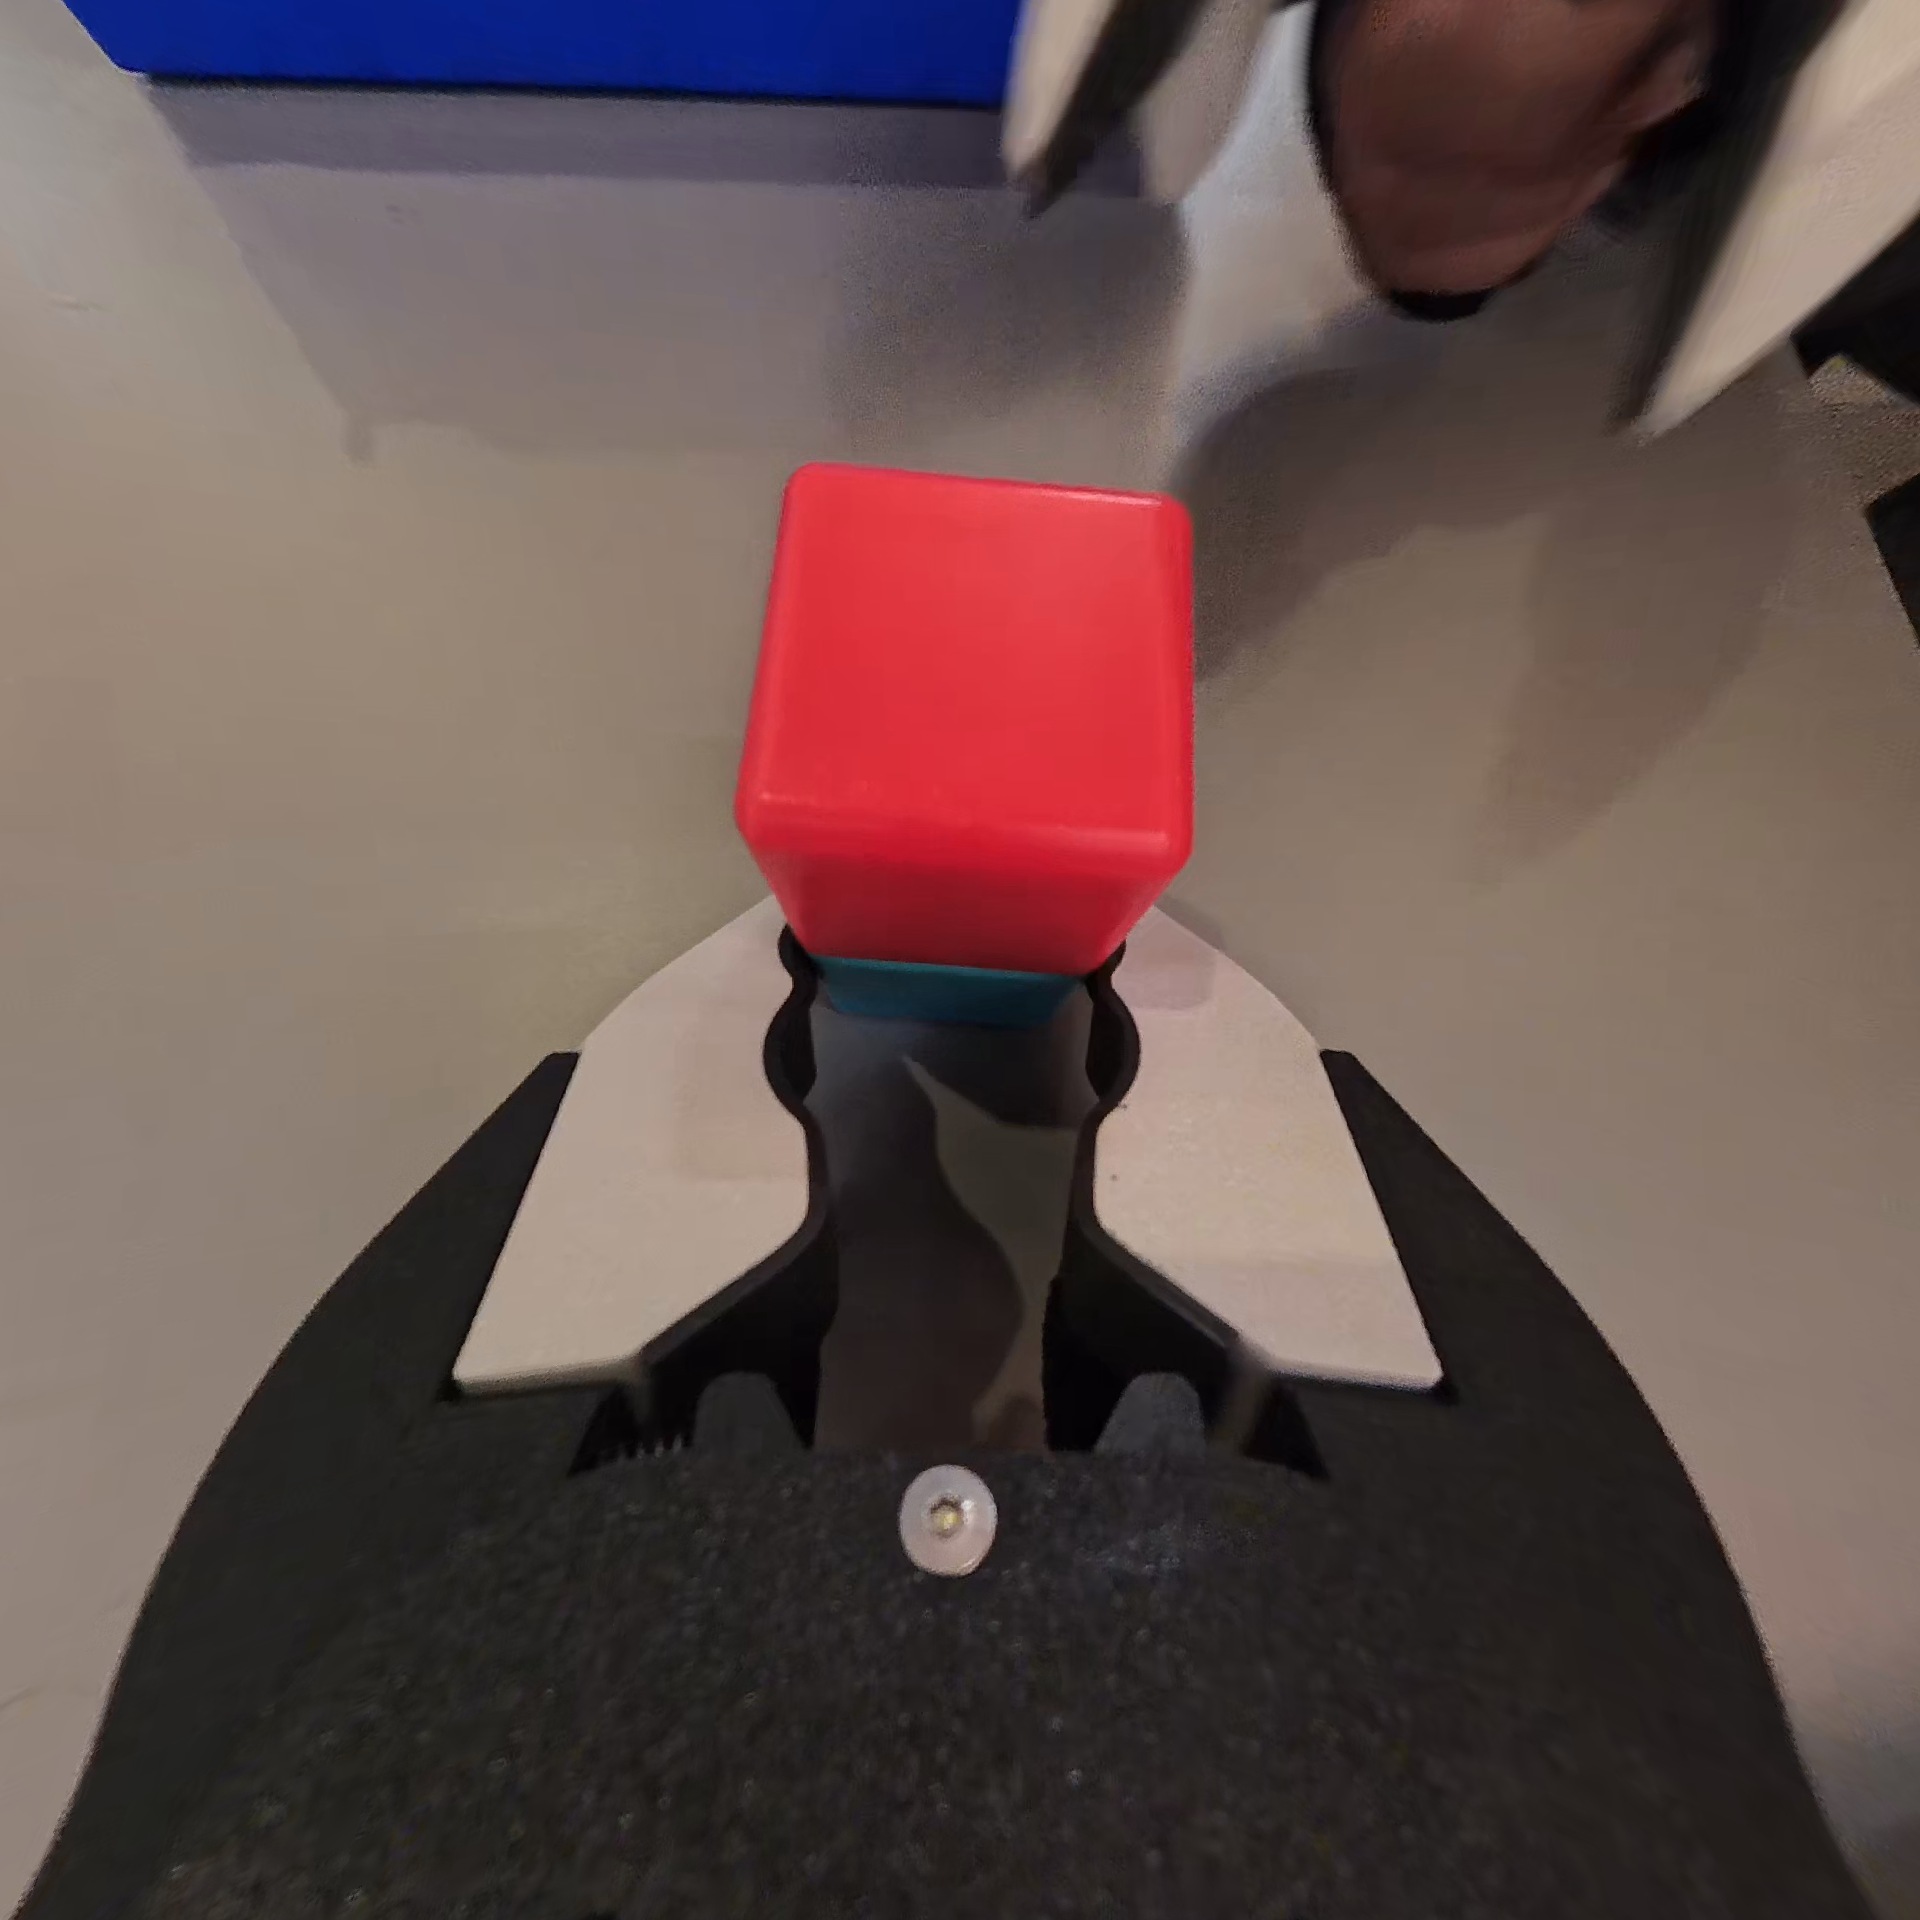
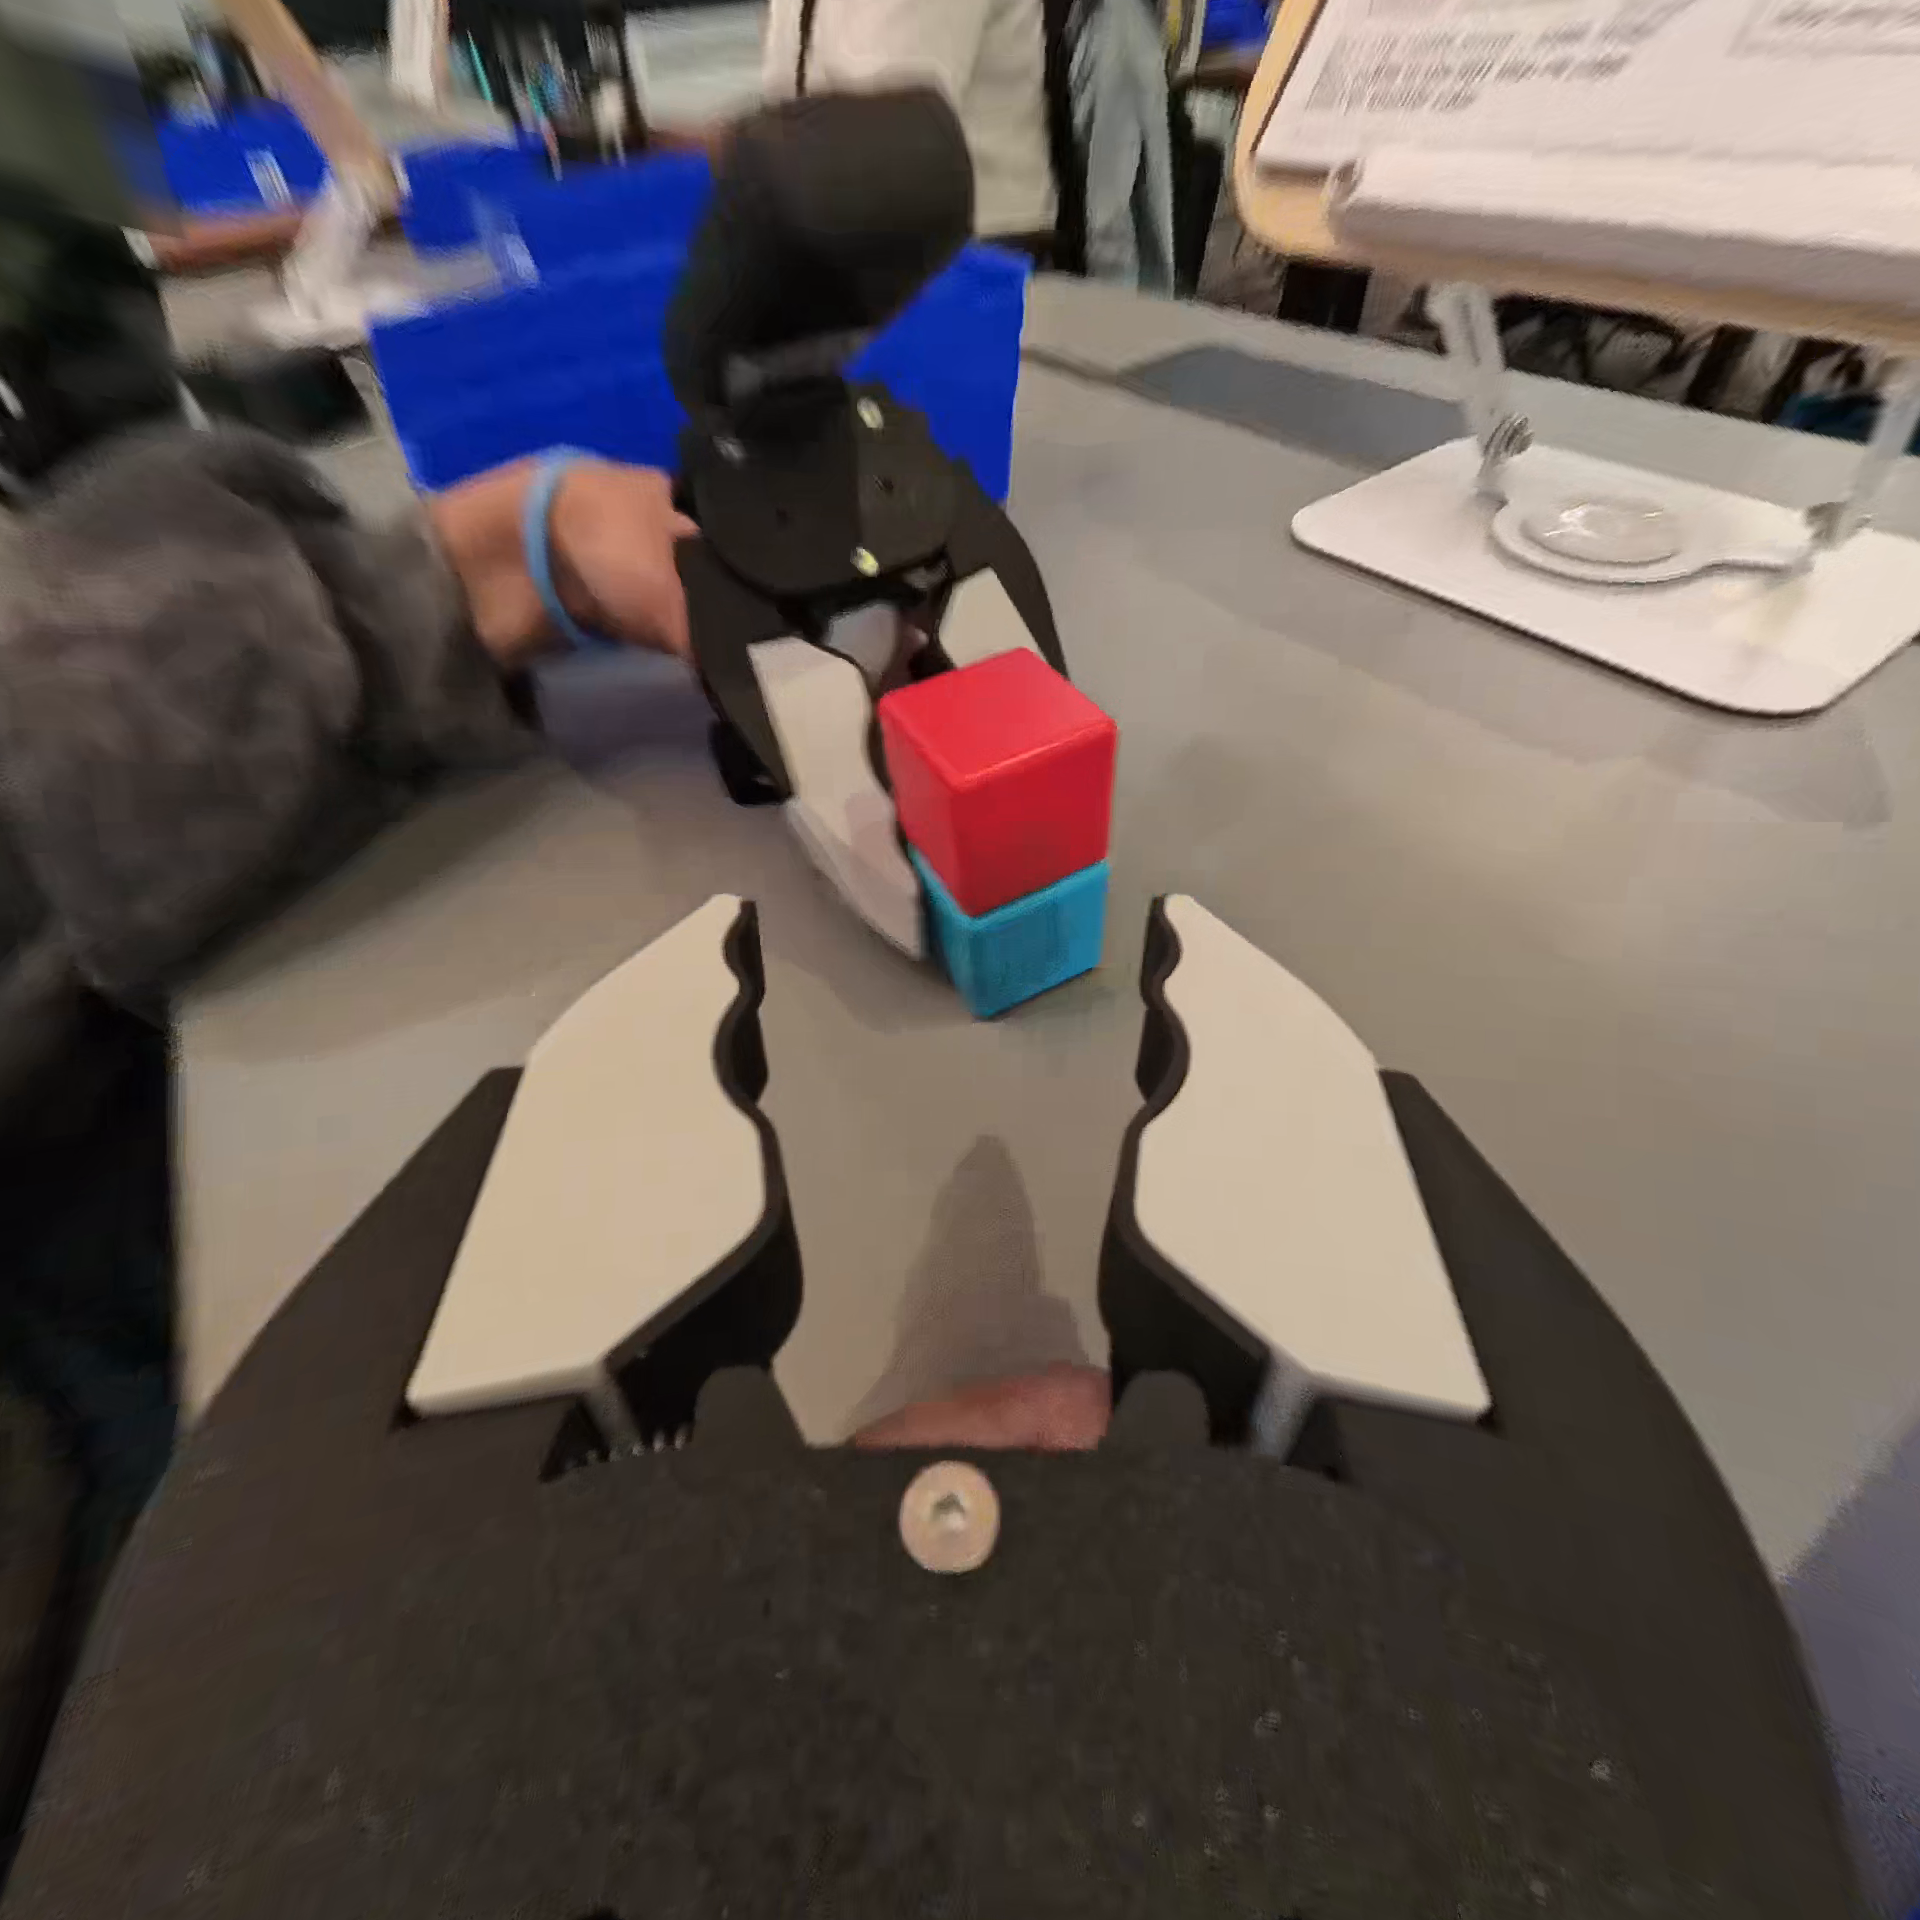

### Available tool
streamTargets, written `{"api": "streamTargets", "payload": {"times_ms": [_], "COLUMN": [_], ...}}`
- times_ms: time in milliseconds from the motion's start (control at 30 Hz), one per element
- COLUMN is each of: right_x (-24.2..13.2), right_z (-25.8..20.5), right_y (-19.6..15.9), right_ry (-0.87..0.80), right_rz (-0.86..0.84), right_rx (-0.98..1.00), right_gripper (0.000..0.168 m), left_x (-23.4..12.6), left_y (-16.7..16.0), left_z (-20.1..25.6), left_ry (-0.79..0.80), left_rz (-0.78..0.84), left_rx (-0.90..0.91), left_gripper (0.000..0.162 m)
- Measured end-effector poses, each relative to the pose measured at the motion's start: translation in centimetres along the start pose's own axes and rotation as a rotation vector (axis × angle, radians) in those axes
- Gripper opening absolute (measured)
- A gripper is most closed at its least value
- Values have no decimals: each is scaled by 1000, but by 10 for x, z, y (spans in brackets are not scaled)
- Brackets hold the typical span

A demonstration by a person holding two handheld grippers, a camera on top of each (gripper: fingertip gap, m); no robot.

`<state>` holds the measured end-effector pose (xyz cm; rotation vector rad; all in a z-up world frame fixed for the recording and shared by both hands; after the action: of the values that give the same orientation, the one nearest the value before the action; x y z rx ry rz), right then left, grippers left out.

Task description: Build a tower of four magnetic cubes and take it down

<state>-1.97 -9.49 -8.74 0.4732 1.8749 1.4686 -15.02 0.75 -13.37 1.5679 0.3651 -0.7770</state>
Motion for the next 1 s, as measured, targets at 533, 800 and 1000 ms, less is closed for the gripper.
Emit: {"api": "streamTargets", "payload": {"times_ms": [533,800,1000], "right_x": [45,-102,-181], "right_z": [14,17,115], "right_y": [40,149,107], "right_ry": [178,-241,-624], "right_rz": [160,199,-174], "right_rx": [-17,-228,-73], "right_gripper": [51,52,51], "left_x": [1,1,1], "left_y": [0,0,0], "left_z": [4,5,6], "left_ry": [-9,-11,-13], "left_rz": [-2,-3,-3], "left_rx": [22,26,30], "left_gripper": [49,49,49]}}
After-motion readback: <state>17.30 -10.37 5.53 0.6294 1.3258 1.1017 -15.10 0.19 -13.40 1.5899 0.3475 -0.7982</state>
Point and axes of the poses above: each gripper's, where its closed fingertips meet, x out along the fingers, y out of its top, z = x × y across the jaws, the point moved 7 cm from there along -x, back along the fingers, and after that the axes turned 2 degrees about x, right-handed, at the moved point
